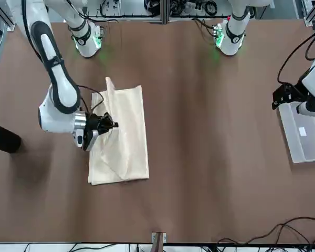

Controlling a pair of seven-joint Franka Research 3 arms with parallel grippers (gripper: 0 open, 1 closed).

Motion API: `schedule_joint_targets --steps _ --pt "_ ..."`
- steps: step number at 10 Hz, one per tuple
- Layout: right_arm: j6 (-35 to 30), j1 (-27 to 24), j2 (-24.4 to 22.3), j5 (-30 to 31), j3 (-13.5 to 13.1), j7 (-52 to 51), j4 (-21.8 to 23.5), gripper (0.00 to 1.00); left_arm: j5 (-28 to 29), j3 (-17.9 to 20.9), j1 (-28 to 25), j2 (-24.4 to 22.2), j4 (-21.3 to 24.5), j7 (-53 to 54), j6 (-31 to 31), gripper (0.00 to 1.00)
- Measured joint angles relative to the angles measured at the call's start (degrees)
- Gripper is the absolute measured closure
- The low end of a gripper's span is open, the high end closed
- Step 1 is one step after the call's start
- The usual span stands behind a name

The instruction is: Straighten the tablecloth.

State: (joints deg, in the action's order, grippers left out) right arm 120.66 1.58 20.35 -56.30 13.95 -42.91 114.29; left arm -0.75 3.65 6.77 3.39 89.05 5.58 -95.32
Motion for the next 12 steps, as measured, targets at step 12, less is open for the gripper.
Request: schedule_joint_targets --steps 12 --pt "19.89 20.41 1.62 -29.13 2.84 4.29 -5.98 0.97 0.00 0.04 -0.10 0.03 0.00 0.00 0.00 0.00"
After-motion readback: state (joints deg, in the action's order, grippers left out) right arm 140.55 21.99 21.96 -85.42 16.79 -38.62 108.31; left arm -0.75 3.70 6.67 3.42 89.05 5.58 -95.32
